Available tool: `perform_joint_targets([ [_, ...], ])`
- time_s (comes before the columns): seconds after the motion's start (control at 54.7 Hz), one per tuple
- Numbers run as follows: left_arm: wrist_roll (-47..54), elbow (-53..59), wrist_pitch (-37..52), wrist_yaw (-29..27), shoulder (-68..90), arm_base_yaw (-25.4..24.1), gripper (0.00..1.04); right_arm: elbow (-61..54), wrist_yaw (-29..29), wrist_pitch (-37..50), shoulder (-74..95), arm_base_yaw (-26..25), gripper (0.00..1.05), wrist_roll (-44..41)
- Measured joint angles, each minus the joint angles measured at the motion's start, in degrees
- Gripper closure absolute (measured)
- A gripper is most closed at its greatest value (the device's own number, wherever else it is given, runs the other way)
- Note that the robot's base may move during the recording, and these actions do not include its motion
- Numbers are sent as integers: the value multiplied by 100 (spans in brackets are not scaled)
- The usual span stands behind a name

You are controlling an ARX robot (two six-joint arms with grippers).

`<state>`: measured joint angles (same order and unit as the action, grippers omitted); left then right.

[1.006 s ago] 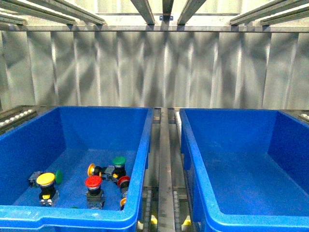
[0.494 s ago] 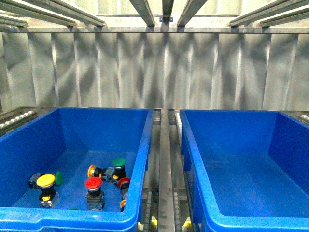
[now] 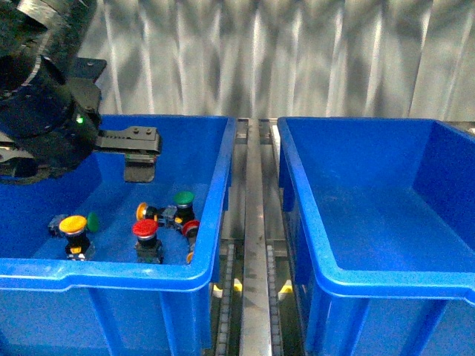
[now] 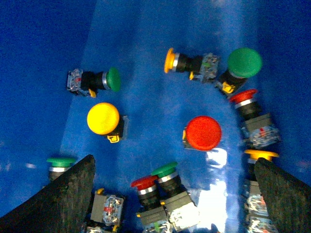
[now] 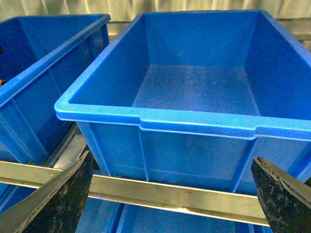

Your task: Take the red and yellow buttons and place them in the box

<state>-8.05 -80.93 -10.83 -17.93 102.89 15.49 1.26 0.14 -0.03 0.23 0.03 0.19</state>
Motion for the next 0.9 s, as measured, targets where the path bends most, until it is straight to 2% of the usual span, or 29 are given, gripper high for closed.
perform_joint_targets([
  [0.037,0,-275,-166,-210,267,31,8,0,-2,0,0,0,7,-2],
  [0.22,-101,-918,-595,-474,955,109,8,0,0,0,0,0,7,-2],
  [0.896,-529,-1537,-728,-275,1853,186,8,0,-2,0,0,0,7,0],
])
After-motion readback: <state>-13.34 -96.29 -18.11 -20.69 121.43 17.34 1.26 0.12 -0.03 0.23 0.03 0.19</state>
